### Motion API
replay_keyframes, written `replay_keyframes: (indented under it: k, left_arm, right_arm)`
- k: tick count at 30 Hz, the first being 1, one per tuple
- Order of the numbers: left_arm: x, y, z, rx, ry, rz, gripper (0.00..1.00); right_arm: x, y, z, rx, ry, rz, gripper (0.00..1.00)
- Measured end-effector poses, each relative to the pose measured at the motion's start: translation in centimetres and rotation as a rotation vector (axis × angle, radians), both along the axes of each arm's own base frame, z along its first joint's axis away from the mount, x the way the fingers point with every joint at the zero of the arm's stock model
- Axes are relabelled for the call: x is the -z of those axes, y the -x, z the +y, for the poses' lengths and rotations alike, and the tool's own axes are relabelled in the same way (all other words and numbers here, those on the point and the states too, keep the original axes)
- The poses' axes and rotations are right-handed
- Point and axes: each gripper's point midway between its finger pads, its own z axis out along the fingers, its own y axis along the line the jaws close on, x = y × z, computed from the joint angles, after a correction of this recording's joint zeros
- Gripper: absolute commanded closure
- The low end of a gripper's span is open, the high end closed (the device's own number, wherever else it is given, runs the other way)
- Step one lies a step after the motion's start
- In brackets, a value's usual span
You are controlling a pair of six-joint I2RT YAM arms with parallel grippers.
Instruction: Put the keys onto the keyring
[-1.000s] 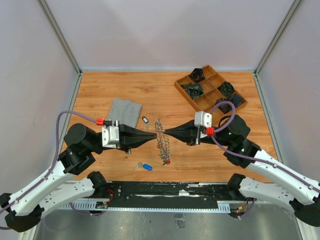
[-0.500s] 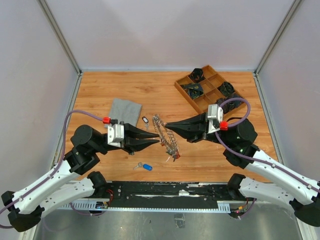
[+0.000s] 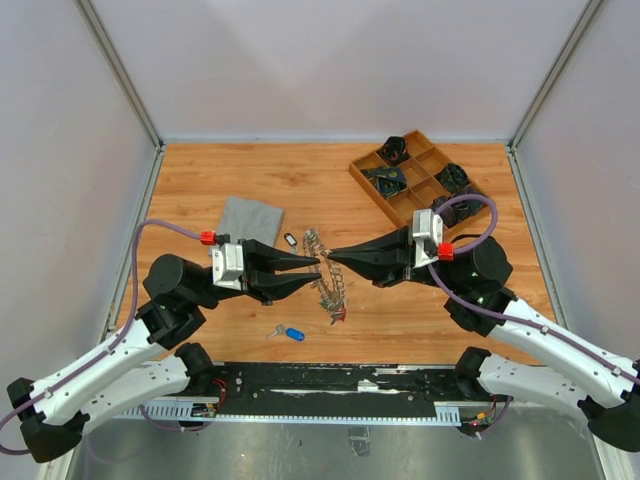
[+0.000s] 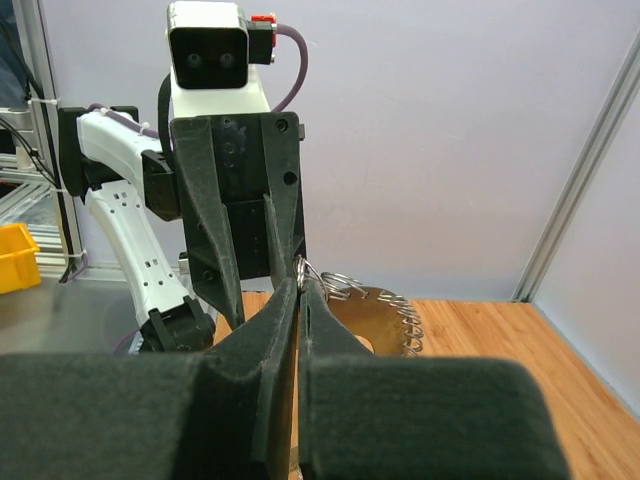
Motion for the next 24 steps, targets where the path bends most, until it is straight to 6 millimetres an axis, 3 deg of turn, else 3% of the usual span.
replay_keyframes:
  k: [5,14,19,24]
  left_arm:
    - [-1.0,0.0,0.5,-0.019,0.048,-0.008,0.59]
    - [-2.3,0.0,0.9,-0.031,0.097,-0.027,0.56]
    - [-2.3,0.0,0.9,-0.03,0.099,-0.024,0.59]
    - [-2.7,0.3,1.3,-0.03,0.111,-0.034,0.72]
  right_arm:
    - [0.1,0.1,0.1,-0.009,0.005,-0.001,1.0]
    - [0.3,0.8,0.3,-0.04,0.014,-0.008,1.0]
    - [0.4,1.2,0.5,-0.056,0.017,-0.008,1.0]
    - [0.4,1.0,0.5,-0.043,0.015,-0.007,1.0]
